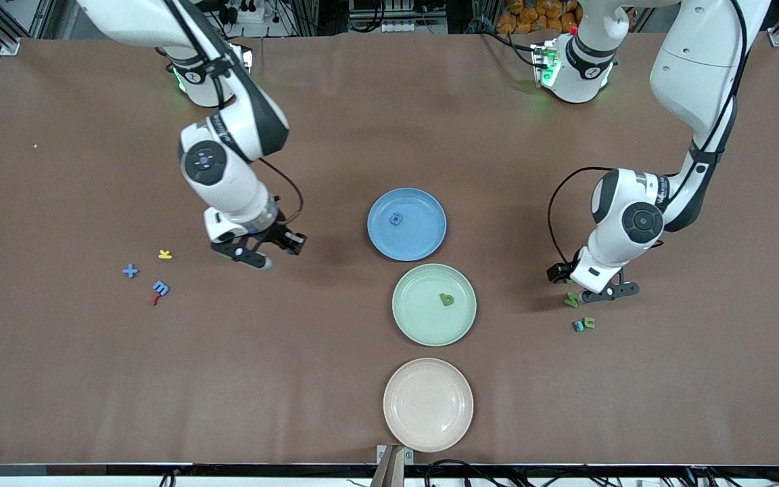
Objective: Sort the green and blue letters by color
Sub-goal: 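Carry the 'c' to the blue plate while the left gripper grasps green 'B'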
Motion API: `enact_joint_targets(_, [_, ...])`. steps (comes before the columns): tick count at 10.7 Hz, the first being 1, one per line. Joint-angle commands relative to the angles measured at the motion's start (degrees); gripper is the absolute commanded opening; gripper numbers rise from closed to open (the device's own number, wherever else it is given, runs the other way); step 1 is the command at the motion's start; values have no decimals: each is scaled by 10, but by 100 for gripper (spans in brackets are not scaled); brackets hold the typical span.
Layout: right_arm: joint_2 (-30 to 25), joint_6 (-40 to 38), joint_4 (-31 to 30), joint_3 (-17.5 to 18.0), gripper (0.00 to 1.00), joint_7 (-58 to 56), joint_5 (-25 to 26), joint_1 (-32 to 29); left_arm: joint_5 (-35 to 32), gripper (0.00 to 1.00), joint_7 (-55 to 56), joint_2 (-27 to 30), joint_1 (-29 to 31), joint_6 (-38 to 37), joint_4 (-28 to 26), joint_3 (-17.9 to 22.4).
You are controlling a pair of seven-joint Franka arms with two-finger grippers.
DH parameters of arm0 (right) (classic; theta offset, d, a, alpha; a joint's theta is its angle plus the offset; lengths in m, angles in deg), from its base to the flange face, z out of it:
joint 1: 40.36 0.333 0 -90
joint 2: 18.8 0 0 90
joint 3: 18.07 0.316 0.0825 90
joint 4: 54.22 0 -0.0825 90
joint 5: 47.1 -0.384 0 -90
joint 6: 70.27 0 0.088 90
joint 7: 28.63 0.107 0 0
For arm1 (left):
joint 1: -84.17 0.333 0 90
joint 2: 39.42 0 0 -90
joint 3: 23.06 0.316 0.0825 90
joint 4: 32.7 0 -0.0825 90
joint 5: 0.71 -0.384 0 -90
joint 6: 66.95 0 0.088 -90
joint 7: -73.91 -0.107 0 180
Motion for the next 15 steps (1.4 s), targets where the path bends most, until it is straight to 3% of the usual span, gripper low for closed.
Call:
enact_joint_targets(1, [95,-8,123,0,0,143,2,84,-12,100,-6,-10,12,5,13,-3])
enact_joint_targets(3, [140,-8,171,-1,0,218,17,136,-12,100,-4,-13,11,5,12,-3])
enact_joint_targets(5, [169,-8,198,-1,0,297,47,174,-10,38,10,-13,9,5,6,-4])
enact_joint_targets(7, [191,-5,201,-1,1,358,70,208,-10,0,65,-13,1,4,3,-4])
enact_joint_targets(8, [197,-4,206,-1,22,371,71,216,-11,0,79,-13,-2,4,5,-4])
enact_joint_targets(10, [194,-8,207,-1,89,371,71,208,-10,0,87,-8,-3,3,6,-4])
enact_joint_targets(12, [173,-31,209,-23,97,362,71,206,-11,0,110,8,-4,3,13,-7])
enact_joint_targets(15, [107,-119,207,-49,97,256,66,166,-8,0,194,13,-12,3,58,-45])
